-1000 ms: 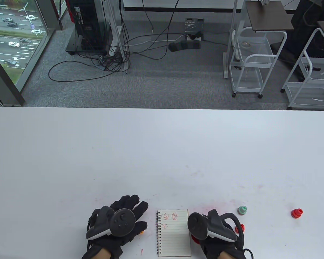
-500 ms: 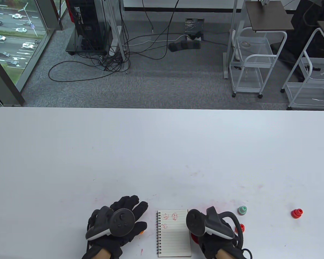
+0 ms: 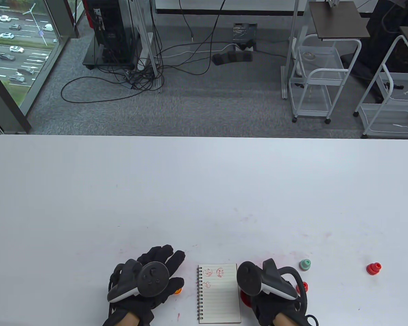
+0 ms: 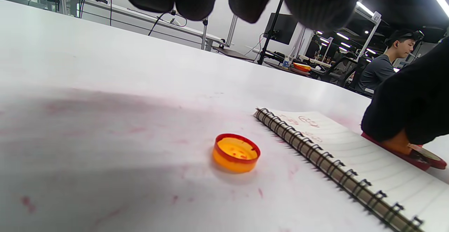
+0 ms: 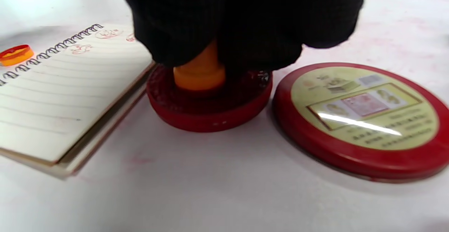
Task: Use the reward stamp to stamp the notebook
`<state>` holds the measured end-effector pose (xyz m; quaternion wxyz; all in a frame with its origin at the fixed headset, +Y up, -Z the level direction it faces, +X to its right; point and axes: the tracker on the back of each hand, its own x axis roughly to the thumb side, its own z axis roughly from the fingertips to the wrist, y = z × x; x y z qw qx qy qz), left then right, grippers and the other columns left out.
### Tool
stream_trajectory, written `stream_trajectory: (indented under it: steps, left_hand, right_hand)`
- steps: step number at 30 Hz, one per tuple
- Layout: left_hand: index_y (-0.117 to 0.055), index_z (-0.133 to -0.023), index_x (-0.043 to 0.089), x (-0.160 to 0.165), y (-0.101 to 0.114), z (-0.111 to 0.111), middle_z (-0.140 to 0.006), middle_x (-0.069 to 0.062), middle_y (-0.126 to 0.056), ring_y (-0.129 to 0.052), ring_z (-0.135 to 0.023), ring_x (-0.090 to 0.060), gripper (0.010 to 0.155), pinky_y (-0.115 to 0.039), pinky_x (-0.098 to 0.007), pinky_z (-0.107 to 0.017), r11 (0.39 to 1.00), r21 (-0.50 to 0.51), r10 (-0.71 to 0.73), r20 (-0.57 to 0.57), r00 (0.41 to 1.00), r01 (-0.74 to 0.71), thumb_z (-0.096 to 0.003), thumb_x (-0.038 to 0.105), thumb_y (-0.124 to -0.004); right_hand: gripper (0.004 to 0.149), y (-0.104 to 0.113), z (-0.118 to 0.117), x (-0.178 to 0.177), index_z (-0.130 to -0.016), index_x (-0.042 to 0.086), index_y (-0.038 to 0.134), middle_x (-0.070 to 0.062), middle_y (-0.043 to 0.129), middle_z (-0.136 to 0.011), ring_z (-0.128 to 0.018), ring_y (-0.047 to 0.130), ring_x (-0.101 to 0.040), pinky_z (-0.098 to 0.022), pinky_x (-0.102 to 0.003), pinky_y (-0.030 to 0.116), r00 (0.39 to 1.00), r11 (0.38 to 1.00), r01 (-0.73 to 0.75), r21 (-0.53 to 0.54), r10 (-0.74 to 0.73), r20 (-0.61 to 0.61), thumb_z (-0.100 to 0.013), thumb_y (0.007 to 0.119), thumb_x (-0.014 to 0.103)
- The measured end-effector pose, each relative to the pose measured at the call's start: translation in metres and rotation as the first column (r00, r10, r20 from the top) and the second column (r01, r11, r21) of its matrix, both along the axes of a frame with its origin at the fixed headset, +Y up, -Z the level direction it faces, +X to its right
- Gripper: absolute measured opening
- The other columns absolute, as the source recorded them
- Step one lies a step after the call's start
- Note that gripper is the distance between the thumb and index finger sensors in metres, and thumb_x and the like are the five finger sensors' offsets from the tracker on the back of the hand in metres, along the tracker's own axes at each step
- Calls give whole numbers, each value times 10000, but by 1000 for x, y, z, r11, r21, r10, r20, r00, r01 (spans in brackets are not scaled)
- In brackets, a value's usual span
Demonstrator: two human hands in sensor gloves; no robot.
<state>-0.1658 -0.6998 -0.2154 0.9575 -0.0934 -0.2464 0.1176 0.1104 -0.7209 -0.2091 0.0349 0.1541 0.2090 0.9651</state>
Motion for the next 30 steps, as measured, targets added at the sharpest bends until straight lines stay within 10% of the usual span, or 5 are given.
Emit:
stream_trajectory:
  steps: [30]
  left_hand:
    - [-506, -1170, 236, -3, 6, 0, -1196, -209, -487, -557, -1051, -483, 761, -553, -650, -740, 999, 41, 16, -2, 1000, -16, -502, 547, -695]
  right_hand:
    - [470, 17, 12, -1, -895, 201, 784, -104, 904, -836, -592, 963, -277, -454, -426, 857, 986, 973, 160, 167, -149, -75, -431, 831, 252]
